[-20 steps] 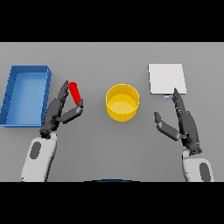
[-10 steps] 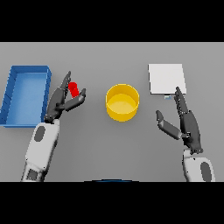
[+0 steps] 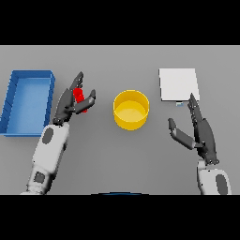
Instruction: Pick up the red beaker and tilt it to pour out 1 green nut into yellow bowl. Pick up the yellow bowl and place it on the metallic measuring scale.
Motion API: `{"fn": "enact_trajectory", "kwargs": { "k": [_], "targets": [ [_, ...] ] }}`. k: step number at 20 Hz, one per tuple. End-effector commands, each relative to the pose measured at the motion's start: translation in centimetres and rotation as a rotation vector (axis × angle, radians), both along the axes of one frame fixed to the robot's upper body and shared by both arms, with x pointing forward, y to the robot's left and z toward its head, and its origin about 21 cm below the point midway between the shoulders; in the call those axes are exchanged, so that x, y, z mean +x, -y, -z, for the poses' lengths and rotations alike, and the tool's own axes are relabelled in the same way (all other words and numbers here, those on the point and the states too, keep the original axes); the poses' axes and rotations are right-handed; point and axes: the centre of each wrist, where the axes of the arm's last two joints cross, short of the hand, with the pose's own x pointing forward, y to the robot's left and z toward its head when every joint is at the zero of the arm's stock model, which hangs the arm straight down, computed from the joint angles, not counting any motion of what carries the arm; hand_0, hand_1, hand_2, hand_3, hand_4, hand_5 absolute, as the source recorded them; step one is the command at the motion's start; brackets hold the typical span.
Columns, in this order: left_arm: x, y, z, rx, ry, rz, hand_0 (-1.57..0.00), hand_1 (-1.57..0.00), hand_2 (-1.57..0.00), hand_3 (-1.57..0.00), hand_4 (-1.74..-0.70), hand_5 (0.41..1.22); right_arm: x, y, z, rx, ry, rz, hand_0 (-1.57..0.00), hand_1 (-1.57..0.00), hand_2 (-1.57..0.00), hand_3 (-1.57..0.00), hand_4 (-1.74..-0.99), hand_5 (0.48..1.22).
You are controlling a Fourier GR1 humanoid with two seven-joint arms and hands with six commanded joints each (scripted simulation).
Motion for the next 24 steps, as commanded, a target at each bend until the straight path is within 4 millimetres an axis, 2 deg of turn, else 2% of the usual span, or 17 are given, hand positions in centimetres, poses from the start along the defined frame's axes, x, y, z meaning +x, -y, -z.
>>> {"fn": "enact_trajectory", "kwargs": {
  "k": [1, 2, 4, 6, 8, 12, 17, 18, 21, 24],
  "targets": [
    [0.1, 0.4, -0.2, -0.017, -0.001, -0.012, -0.25, -0.28, -0.31, -0.22, -1.44, 0.795, 0.0, 0.4, -0.2, 0.004, 0.009, -0.003, 0.0, 0.0, 0.0, 0.0, -1.289, 0.684],
    [0.1, 1.0, -0.1, -0.027, -0.007, -0.021, -0.46, -0.48, -0.5, -0.49, -1.44, 0.881, -0.3, 0.3, -0.1, 0.001, 0.013, -0.016, 0.0, 0.0, 0.0, 0.0, -1.286, 0.685],
    [0.3, 0.9, 0.1, 0.015, -0.006, -0.057, -0.86, -0.87, -0.89, -0.88, -1.44, 1.003, -0.2, 0.1, -0.2, 0.006, 0.005, -0.008, 0.0, 0.0, 0.0, 0.0, -1.283, 0.683],
    [0.4, 1.5, 0.3, 0.03, 0.033, -0.053, -1.12, -1.13, -1.13, -1.13, -1.44, 1.082, -0.2, -0.1, -0.1, 0.008, -0.006, -0.013, 0.0, 0.0, 0.0, 0.0, -1.29, 0.684],
    [0.4, 1.6, 0.6, 0.018, 0.044, -0.051, -1.28, -1.29, -1.29, -1.29, -1.45, 1.132, 0.2, -0.1, 0.0, 0.009, 0.004, -0.007, 0.0, 0.0, 0.0, 0.0, -1.293, 0.682],
    [0.2, 1.8, 0.0, -0.008, 0.09, -0.065, -1.45, -1.45, -1.46, -1.45, -1.62, 1.117, 0.3, -0.5, 0.0, 0.007, 0.019, -0.031, 0.0, 0.0, 0.0, 0.0, -1.288, 0.679],
    [0.5, 1.7, -2.2, 0.006, 0.181, -0.068, -1.53, -1.53, -1.53, -1.53, -1.7, 1.098, 0.4, -0.8, 0.0, -0.011, 0.02, -0.031, 0.0, 0.0, 0.0, 0.0, -1.258, 0.669],
    [0.7, 1.6, -3.1, 0.023, 0.194, -0.065, -1.54, -1.54, -1.54, -1.54, -1.71, 1.097, 0.5, -0.5, 0.0, -0.017, 0.018, -0.025, 0.0, 0.0, 0.0, 0.0, -1.255, 0.672],
    [0.8, 2.5, -5.9, 0.144, 0.236, -0.007, -1.55, -1.56, -1.56, -1.56, -1.72, 1.107, 0.4, -1.0, 0.4, -0.031, 0.035, -0.022, 0.0, 0.0, 0.0, 0.0, -1.249, 0.679],
    [1.2, 2.7, -7.7, 0.366, 0.244, 0.112, -1.56, -1.56, -1.56, -1.56, -1.73, 1.121, 0.2, -1.0, 0.1, -0.054, 0.042, -0.015, 0.0, 0.0, 0.0, 0.0, -1.243, 0.691]
  ]
}}
